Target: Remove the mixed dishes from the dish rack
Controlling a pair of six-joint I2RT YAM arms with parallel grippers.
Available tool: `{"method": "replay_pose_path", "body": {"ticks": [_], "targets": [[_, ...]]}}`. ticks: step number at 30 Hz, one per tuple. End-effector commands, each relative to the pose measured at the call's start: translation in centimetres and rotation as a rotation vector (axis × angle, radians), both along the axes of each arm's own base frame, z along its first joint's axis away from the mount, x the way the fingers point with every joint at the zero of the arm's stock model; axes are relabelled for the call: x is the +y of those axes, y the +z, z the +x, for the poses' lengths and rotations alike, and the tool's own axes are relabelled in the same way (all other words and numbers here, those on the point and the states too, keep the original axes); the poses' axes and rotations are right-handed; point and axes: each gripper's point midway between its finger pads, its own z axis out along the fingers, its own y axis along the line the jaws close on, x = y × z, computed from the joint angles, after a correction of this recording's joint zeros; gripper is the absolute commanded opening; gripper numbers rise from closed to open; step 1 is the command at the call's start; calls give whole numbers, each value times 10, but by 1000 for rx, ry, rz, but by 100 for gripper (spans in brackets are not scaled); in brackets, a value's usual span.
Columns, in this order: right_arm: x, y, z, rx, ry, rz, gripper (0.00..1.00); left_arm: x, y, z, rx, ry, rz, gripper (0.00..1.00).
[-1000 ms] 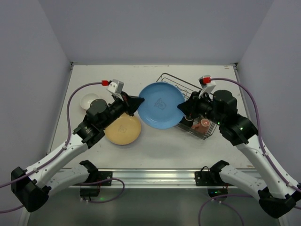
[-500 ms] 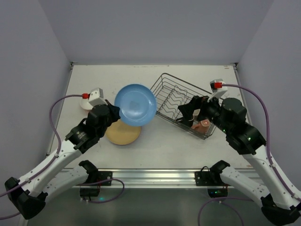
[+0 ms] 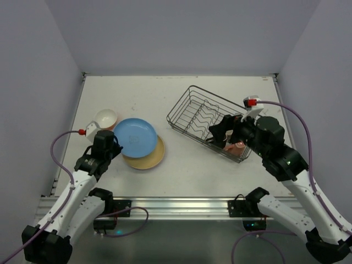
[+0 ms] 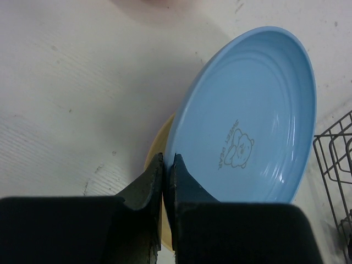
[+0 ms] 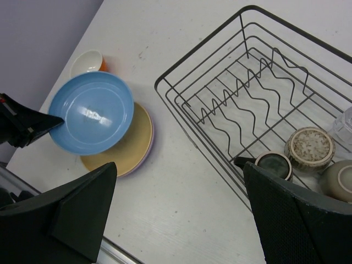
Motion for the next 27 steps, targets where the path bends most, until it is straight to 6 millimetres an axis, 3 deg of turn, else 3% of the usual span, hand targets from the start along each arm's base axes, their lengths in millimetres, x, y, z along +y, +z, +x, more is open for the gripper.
{"method": "replay_pose_path", "body": {"ticks": [1, 9, 27], "targets": [[-7, 3, 1, -35, -23, -12, 99, -15, 7, 8, -53, -46, -89, 0], [-6, -6, 3, -15, -19, -28, 99, -20, -34, -9, 30, -60, -121, 0], [0, -15, 7, 8, -3, -40, 99, -33, -56, -10, 43, -106, -176, 0]]}}
